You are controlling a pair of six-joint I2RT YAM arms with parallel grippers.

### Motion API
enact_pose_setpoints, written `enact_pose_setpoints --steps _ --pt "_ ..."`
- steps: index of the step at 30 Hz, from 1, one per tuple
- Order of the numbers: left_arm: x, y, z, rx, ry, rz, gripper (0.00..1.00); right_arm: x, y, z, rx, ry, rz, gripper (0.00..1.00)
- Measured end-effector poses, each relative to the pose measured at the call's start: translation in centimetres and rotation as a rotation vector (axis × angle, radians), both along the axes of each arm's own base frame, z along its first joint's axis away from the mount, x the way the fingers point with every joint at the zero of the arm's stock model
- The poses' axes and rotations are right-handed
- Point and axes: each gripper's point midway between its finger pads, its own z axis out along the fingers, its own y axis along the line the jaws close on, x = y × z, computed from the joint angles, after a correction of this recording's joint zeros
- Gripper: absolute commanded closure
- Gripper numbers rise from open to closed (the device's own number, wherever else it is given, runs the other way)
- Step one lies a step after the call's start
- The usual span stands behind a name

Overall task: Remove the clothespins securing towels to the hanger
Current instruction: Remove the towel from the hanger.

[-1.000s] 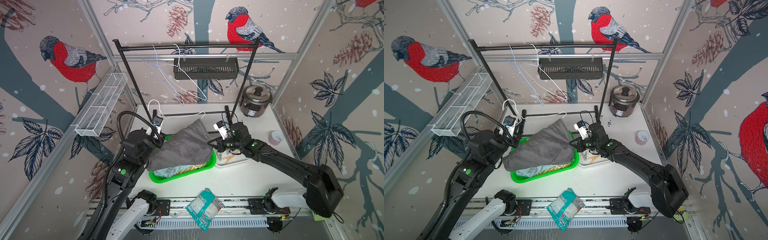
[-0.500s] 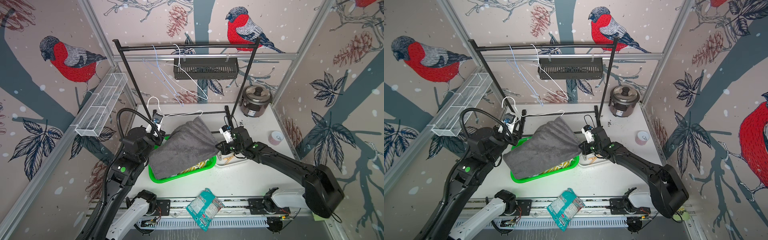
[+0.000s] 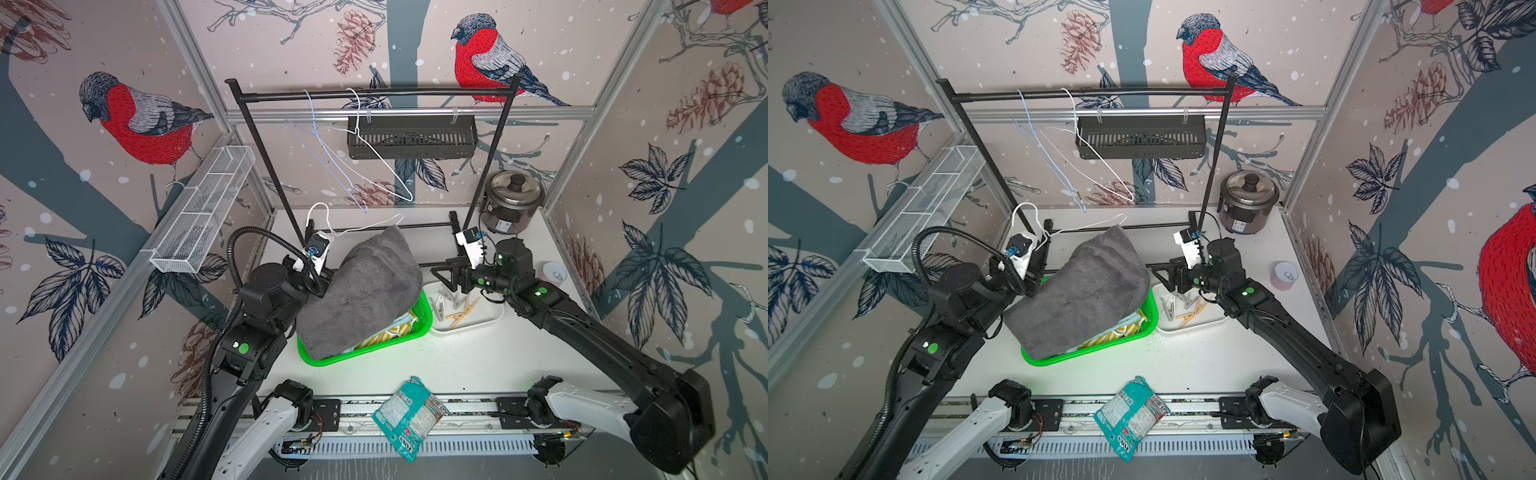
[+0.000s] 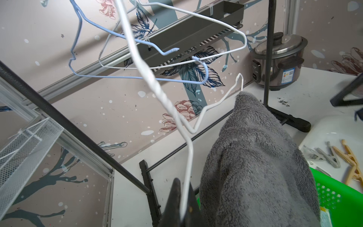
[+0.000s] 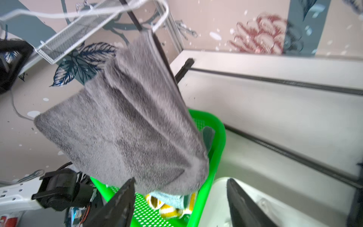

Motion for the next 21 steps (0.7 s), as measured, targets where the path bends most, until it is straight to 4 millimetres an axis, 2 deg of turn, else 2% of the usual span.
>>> enact_pose_setpoints --steps 5,15,18,21 --pt "-0.4 -0.6 0.0 -0.004 -0.008 -0.039 1.0 0.5 1.4 2.0 0.069 -0.084 0.057 0.1" --pt "-0.6 -1.0 0.2 -0.011 -0.016 -0.067 1.0 2.9 8.3 2.8 0.117 -0.08 0.232 0.1" --pt "-0.7 -1.0 0.2 -0.011 -0.017 -0.067 1.0 3.0 9.7 2.7 0.132 -0.077 0.266 0.13" --pt "-0.6 -1.0 0.0 -0.011 -0.015 -0.067 1.0 3.2 10.2 1.9 0.139 -0.047 0.268 0.2"
